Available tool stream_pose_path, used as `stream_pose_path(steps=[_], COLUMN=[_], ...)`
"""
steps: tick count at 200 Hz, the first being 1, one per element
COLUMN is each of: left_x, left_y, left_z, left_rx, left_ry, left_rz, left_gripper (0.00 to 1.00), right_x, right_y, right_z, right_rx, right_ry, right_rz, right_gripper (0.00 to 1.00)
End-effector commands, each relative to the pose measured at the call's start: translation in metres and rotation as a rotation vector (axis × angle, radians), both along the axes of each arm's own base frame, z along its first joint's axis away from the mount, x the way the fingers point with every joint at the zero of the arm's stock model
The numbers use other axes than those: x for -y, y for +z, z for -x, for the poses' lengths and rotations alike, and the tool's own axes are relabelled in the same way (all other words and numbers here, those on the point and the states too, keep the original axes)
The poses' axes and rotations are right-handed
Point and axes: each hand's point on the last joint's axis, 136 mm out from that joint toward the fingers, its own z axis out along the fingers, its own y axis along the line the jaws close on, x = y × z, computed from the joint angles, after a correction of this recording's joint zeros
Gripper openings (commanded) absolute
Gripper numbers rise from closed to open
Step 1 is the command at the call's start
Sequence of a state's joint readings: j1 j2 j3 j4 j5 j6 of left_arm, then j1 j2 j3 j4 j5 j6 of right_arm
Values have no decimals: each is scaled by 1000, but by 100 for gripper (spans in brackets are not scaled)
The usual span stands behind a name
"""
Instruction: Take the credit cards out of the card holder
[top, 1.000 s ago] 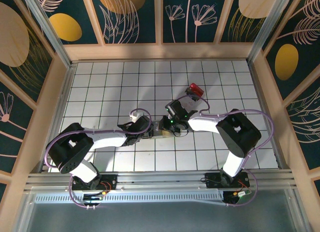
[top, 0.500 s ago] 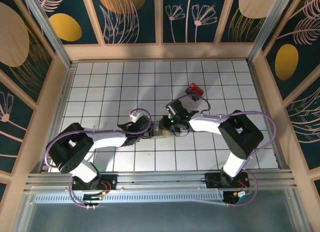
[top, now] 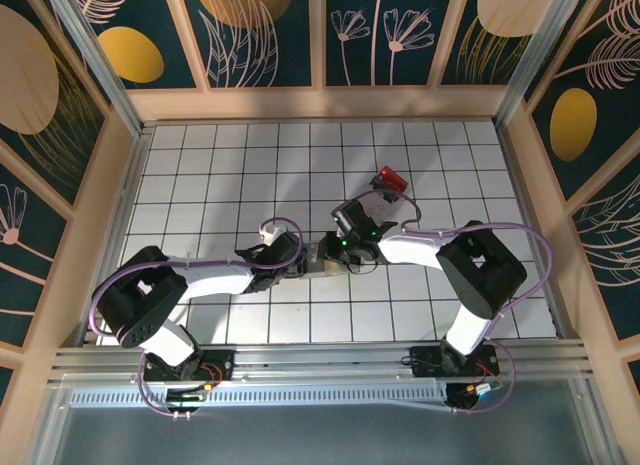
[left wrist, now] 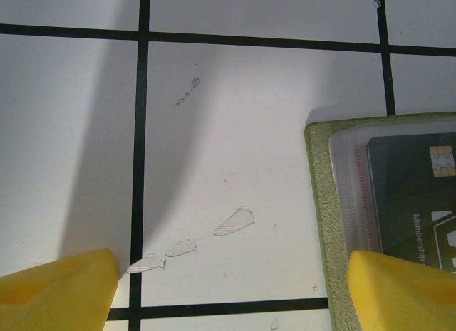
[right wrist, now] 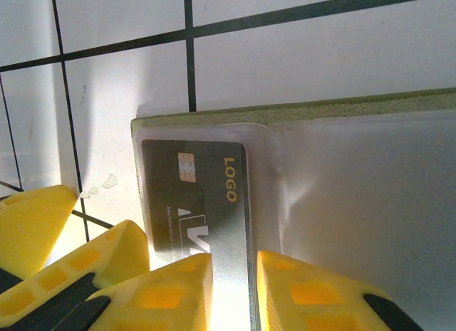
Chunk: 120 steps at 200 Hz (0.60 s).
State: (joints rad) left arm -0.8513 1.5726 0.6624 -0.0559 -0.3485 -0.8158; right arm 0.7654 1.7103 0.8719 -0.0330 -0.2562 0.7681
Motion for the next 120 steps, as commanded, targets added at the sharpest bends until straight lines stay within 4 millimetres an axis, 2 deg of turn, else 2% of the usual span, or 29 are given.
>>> stream_pose_path(steps=[1, 46, 120], left_x=[-6, -5, -1], left_y=[-11, -12, -14], left_z=[7, 8, 6], left_rx=[-43, -45, -48], left_ry=[8, 3, -4], left_rz=[-28, -28, -24], left_gripper=[84, 84, 84], right_x=[0, -3, -10], right_y=[-7, -8, 13], right_z=[1, 1, -3], right_rx=[-10, -15, 24], right_ry=[4, 10, 30], right_rz=[4, -3, -36], right_gripper=[24, 24, 23])
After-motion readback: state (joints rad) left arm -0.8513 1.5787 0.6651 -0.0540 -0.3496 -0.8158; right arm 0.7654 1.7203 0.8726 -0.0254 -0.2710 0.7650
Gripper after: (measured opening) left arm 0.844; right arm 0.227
